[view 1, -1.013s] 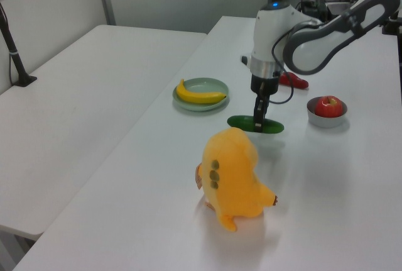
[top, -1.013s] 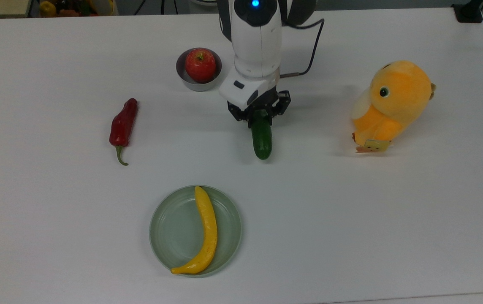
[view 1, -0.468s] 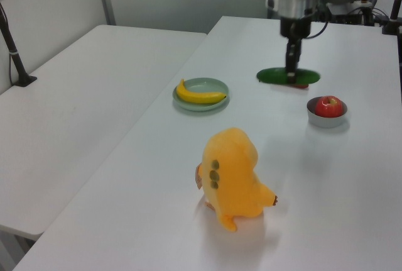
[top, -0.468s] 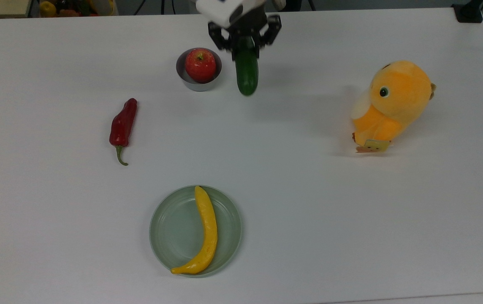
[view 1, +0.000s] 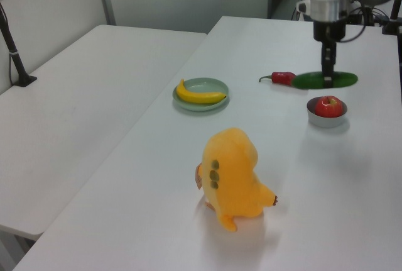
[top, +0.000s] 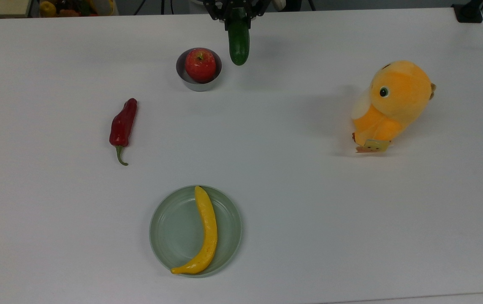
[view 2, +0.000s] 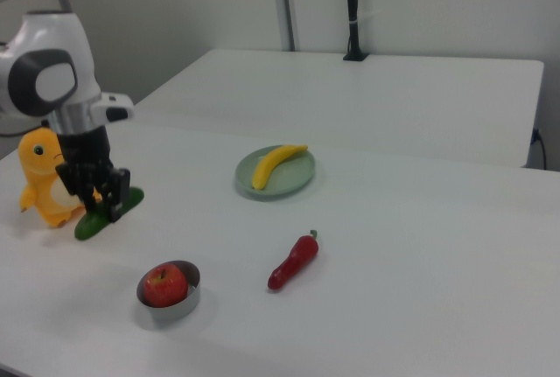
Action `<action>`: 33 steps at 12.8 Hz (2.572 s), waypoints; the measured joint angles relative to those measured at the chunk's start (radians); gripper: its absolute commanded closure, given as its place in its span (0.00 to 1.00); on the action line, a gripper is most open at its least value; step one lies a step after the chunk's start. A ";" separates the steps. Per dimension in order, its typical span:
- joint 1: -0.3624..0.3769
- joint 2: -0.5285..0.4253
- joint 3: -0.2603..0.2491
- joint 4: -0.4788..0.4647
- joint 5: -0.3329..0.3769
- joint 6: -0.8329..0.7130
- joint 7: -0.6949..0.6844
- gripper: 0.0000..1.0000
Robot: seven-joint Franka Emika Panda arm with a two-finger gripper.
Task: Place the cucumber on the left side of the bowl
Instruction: 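Lift the cucumber and carry it beside the apple bowl, then lower the cucumber onto the table next to the metal bowl, then open the gripper and raise it off the cucumber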
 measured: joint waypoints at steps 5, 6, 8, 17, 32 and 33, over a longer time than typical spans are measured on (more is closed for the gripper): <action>0.001 -0.004 0.000 -0.146 0.000 0.148 0.000 0.95; 0.001 -0.002 0.000 -0.179 0.000 0.197 0.000 0.95; 0.001 0.020 0.012 -0.224 0.000 0.294 -0.002 0.95; 0.001 0.163 0.037 -0.237 -0.059 0.456 -0.002 0.93; -0.005 0.172 0.037 -0.237 -0.059 0.458 -0.001 0.00; -0.005 0.172 0.037 -0.237 -0.059 0.458 -0.001 0.00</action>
